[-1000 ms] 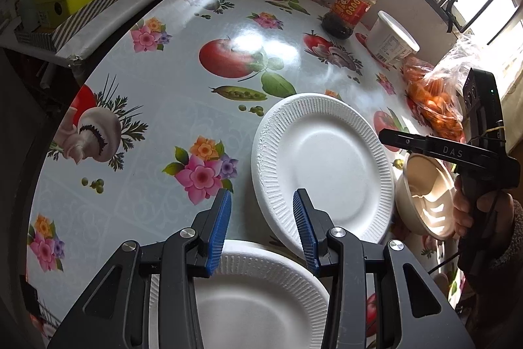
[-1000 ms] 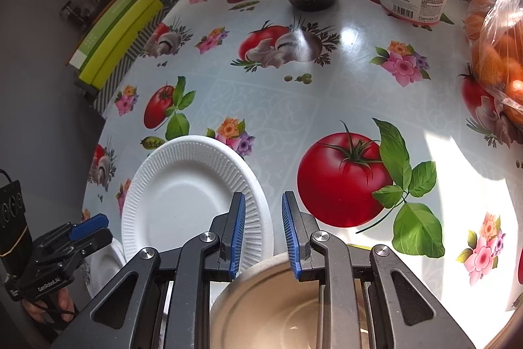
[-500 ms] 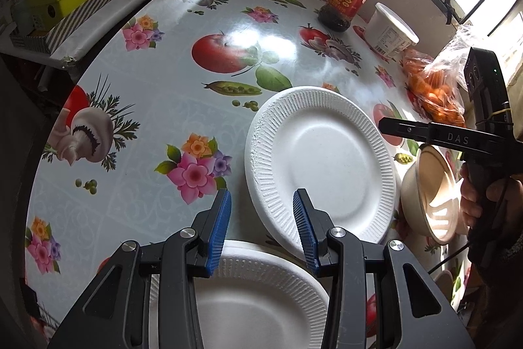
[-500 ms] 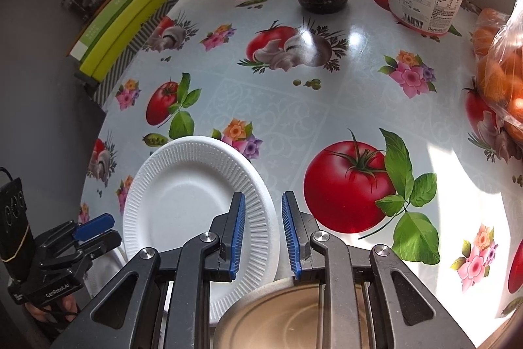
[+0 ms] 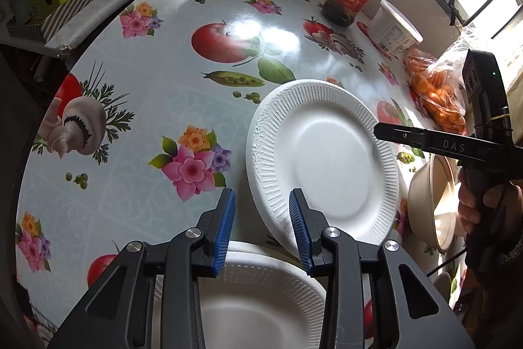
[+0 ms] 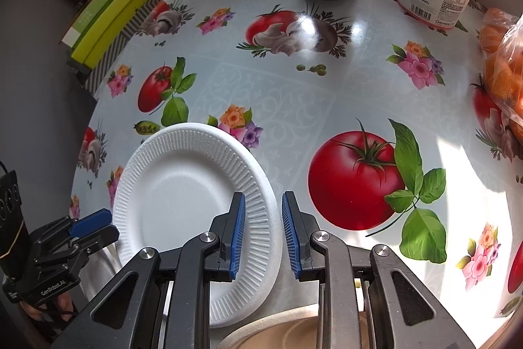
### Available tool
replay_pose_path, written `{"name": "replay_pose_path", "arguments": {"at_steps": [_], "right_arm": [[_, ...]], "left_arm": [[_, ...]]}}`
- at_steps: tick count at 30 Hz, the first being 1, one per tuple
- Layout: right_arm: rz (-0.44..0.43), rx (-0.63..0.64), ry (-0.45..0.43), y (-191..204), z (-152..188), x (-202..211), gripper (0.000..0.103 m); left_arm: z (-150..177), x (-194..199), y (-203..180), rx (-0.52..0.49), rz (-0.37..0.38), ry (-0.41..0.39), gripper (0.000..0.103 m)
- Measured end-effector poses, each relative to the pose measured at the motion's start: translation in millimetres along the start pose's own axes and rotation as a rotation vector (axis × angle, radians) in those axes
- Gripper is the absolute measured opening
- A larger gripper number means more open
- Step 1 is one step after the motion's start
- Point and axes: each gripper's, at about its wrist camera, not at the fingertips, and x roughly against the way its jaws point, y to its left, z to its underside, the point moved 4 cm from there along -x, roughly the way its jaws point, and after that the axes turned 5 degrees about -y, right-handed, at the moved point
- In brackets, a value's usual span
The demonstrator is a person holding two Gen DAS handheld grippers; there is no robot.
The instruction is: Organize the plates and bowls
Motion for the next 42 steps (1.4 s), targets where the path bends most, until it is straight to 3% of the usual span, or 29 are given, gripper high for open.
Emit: {"name": "replay_pose_path", "arguments": {"at_steps": [8, 29, 42], "right_arm": [[0.002, -0.005, -0.007, -0.2, 0.5, -0.1, 0.018], [-0.020, -0.054, -0.025, 2.9, 3.9, 12.2, 0.018], [-0.044, -0.054, -0.099, 12.1, 3.5, 45.4, 0.018]], "left_arm": [[0.8, -3.5, -0.5, -0.006, -0.004, 0.001, 0.018], [-4.4, 7.3, 4.3, 0.015, -0.006, -0.039, 0.018], [-5.3, 26.2, -0.5, 0.023, 0.015, -0.086, 0.018]]}}
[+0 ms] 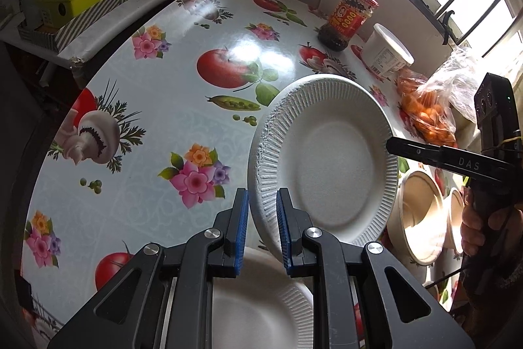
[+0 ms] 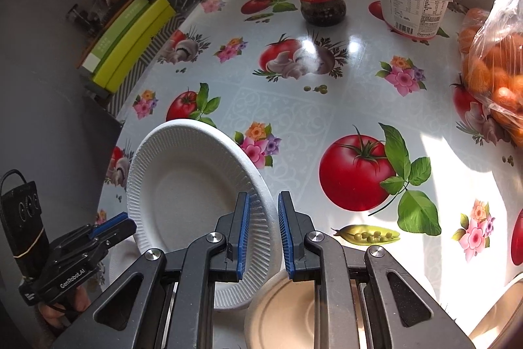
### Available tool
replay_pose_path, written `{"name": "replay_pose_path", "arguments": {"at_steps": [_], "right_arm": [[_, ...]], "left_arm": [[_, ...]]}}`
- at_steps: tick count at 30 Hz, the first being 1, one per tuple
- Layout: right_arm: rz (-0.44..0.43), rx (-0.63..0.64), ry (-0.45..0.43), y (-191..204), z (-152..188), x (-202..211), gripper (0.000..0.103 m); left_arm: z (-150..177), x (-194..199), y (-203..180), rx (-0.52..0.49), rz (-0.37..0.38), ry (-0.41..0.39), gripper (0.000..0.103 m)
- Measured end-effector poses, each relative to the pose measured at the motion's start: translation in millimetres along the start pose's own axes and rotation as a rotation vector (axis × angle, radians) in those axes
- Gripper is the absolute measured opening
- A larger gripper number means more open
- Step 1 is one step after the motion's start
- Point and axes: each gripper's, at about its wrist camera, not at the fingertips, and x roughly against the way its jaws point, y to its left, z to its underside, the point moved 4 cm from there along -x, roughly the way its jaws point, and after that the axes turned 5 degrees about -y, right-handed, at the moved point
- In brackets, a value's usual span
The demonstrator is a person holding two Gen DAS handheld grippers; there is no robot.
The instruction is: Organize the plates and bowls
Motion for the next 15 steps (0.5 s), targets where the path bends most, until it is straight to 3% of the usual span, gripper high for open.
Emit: {"name": "replay_pose_path", "arguments": {"at_steps": [15], "right_arm": [[-0.013, 0.017, -0.022, 19.2, 11.6, 17.1, 0.018]], "left_arm": [[1.8, 30.4, 3.8, 0.011, 0.014, -0.056, 0.018]]}}
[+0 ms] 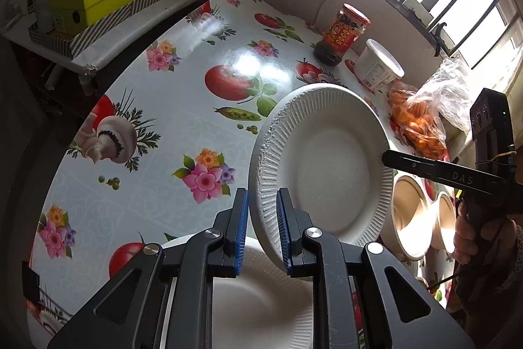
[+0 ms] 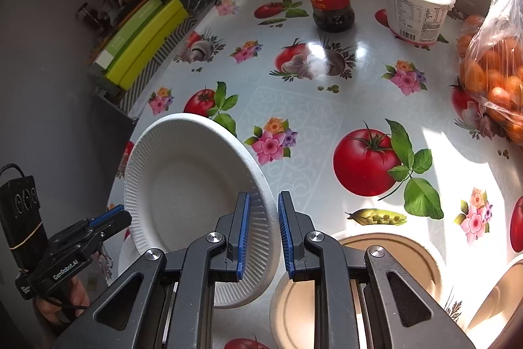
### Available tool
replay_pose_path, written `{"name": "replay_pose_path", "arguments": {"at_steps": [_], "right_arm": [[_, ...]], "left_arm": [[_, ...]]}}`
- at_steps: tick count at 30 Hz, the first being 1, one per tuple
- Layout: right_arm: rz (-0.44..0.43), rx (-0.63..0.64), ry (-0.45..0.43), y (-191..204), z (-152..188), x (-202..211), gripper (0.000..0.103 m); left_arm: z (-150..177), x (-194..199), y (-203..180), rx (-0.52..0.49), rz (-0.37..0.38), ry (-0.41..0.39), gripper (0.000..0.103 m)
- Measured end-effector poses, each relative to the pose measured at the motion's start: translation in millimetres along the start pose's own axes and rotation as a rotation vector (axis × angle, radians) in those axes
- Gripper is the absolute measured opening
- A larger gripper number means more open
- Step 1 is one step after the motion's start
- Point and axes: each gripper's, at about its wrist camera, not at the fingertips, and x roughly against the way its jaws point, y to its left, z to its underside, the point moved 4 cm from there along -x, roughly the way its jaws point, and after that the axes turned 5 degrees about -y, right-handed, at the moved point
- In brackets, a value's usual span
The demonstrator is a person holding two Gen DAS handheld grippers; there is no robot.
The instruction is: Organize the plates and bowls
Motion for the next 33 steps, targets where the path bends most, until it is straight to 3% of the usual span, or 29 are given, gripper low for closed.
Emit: {"name": "replay_pose_path", "arguments": {"at_steps": [33], "right_arm": [[-0.085, 0.074, 0.048, 78.0, 76.5, -2.0, 0.018]], "left_arm": [[49.6, 63.0, 62.2, 0.061, -0.045, -0.039, 0.018]]}}
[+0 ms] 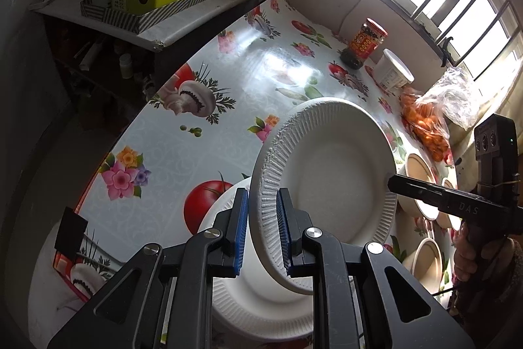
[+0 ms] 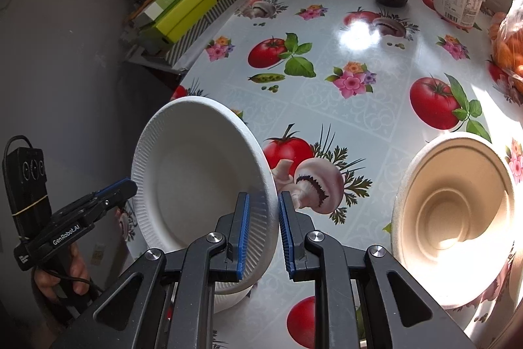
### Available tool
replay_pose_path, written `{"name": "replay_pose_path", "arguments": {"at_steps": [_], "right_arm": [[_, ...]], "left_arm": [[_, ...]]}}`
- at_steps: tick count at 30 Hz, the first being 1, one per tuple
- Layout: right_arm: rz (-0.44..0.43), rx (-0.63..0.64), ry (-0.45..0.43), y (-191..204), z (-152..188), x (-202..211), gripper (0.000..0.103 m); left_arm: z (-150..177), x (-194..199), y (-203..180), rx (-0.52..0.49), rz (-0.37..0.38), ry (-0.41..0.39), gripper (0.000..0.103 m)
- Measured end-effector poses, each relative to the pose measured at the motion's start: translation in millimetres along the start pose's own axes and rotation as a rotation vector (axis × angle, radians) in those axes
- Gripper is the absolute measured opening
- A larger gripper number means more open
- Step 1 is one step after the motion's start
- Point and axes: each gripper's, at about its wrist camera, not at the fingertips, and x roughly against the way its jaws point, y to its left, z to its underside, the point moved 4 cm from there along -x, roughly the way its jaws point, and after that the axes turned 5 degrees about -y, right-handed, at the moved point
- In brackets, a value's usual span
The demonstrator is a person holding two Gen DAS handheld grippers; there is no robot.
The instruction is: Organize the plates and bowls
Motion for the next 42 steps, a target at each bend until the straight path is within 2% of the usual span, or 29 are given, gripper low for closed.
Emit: {"name": "replay_pose_path", "arguments": {"at_steps": [21, 28, 35, 42], "right_arm": [[-0.027, 0.021, 0.057, 21.6, 34.8, -20.3, 0.019], [-0.022, 0.019, 0.073, 22.2, 40.2, -26.1, 0.020], [-0.012, 0.011, 0.081, 19.2, 42.8, -31.3, 0.020], [0.010, 0.031, 0.083, 21.7, 44.5, -35.7, 0.020]], "left_arm": [[31.6, 4.3, 32.7, 0.051, -0.024, 0.039, 0.018], [36.2, 2.4, 35.9, 0.053, -0.025, 0.051, 0.018], [44.1, -9.1, 38.6, 0.058, -0.031, 0.098, 0.018], [46.9, -11.0, 40.1, 0.063, -0.033, 0.100, 0.018]]}}
